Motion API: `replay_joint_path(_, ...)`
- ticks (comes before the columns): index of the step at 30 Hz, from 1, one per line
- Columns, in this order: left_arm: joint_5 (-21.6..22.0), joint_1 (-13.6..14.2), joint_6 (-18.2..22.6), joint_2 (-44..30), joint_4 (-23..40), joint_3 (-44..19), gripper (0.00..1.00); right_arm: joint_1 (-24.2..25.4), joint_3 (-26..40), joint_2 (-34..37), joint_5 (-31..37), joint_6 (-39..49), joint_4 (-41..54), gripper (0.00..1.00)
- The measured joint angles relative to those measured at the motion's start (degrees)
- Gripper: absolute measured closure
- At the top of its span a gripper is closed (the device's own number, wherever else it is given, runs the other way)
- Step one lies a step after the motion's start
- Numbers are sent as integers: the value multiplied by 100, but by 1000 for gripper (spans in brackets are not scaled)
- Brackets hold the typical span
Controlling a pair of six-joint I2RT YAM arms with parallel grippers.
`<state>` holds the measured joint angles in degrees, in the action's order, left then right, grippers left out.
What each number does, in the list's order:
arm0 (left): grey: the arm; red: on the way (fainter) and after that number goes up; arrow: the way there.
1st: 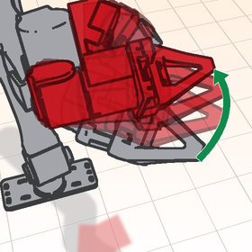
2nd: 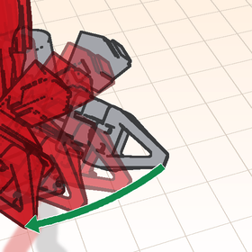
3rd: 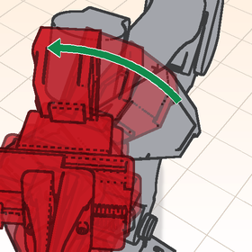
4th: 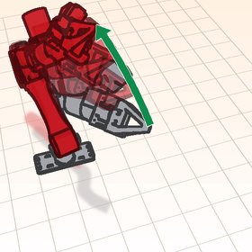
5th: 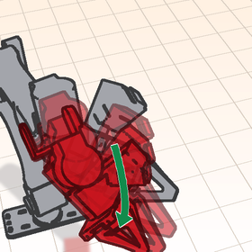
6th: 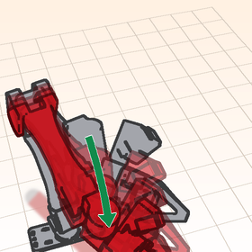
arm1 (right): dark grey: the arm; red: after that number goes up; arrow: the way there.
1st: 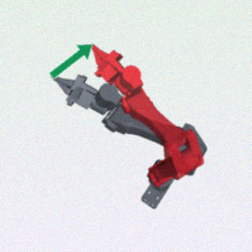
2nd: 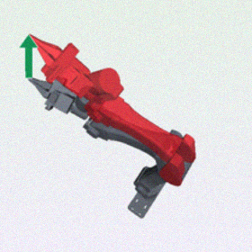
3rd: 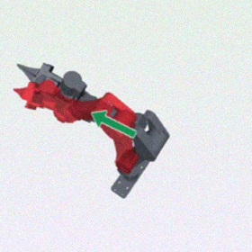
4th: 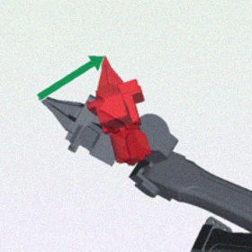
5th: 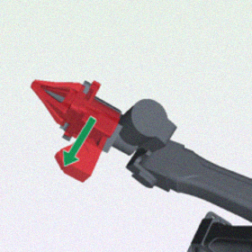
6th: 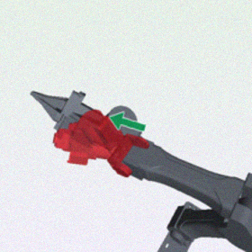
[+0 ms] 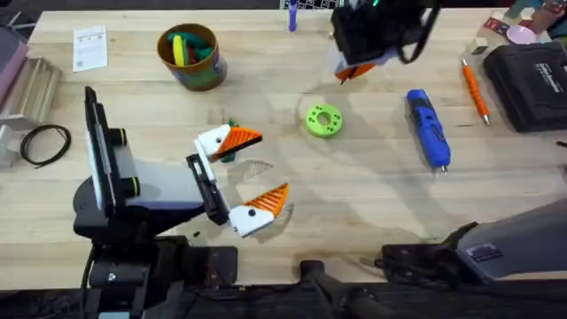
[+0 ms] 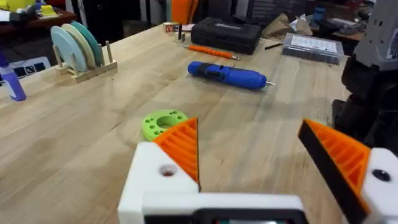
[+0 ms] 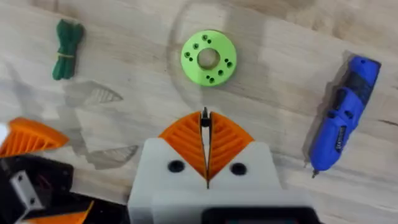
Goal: Pick up the gripper from the table and insert it into the empty holder that is missing its gripper. Then pick up a screw, insert it into the mounting hole, and use the screwdriver to tighten it. Finally, clean up the table by picking up the vegetable and placing it into the bucket.
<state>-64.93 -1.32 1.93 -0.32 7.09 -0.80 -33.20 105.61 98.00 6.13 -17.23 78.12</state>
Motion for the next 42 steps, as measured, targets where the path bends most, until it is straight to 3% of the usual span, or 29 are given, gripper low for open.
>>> replay_joint_path(7,0,0,-1,2,0,0,15,-498,819,0,0,448,429,995)
replay_joint_path(13,0,0,0,1,0,0,15,-1091,974,0,-2,573,397,995)
replay_joint_path(25,0,0,0,1,0,0,15,-1765,1724,445,-456,685,248,995)
replay_joint_path(42,0,0,0,0,0,0,15,-2670,1964,997,-865,1751,263,995)
